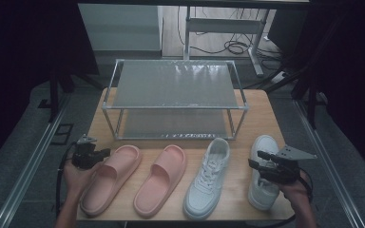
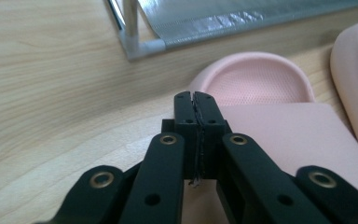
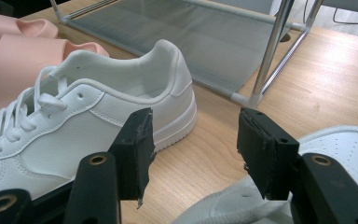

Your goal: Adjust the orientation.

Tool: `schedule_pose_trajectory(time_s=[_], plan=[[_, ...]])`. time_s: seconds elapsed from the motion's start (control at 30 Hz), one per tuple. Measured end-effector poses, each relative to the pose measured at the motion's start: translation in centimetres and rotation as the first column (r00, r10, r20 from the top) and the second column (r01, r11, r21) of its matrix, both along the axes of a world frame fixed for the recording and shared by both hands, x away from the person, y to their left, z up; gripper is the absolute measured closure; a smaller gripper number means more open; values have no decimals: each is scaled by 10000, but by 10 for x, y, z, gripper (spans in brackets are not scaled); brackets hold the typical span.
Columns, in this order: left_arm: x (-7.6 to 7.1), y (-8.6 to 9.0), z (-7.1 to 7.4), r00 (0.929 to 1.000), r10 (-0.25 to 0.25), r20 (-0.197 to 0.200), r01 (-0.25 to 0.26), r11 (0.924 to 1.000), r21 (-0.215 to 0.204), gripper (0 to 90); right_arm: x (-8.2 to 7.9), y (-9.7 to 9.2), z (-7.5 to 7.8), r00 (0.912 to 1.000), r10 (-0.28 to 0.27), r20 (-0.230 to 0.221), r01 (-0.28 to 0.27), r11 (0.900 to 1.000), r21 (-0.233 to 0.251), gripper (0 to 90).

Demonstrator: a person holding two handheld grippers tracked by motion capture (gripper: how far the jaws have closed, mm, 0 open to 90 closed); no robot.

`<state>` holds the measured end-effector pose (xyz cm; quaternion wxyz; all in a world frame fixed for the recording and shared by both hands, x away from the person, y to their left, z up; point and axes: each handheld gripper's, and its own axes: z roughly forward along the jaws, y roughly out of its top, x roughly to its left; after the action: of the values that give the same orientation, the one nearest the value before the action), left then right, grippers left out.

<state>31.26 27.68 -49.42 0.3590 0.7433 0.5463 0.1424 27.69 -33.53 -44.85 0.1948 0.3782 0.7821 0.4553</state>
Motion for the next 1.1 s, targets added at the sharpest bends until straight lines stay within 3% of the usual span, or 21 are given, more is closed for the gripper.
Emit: schedule_pose_trajectory(time_s=[0.1,0.23,0.4,0.67,0.93,1.1], plan=[[-7,6,8,9993,169,336,-162,9997,-201,887,0,-1,1,10000,-15,35,15,10000,-7,465],[-19,11,19,9977,213,640,-208,9998,-82,884,-1,-2,1,10000,-53,58,53,10000,10,465],[-47,21,36,9936,318,1084,-324,9995,38,886,-1,-1,2,10000,-28,72,28,10000,35,465],[-84,15,34,9932,335,1114,-297,9989,-360,876,-1,0,2,10000,-8,48,8,10000,14,465],[-103,4,25,9958,-27,910,76,9985,-537,844,-2,-2,3,10000,-62,61,62,10000,17,465],[-109,-7,18,9986,-318,414,335,9986,-407,686,-3,-2,3,10000,-66,74,66,10000,28,465]])
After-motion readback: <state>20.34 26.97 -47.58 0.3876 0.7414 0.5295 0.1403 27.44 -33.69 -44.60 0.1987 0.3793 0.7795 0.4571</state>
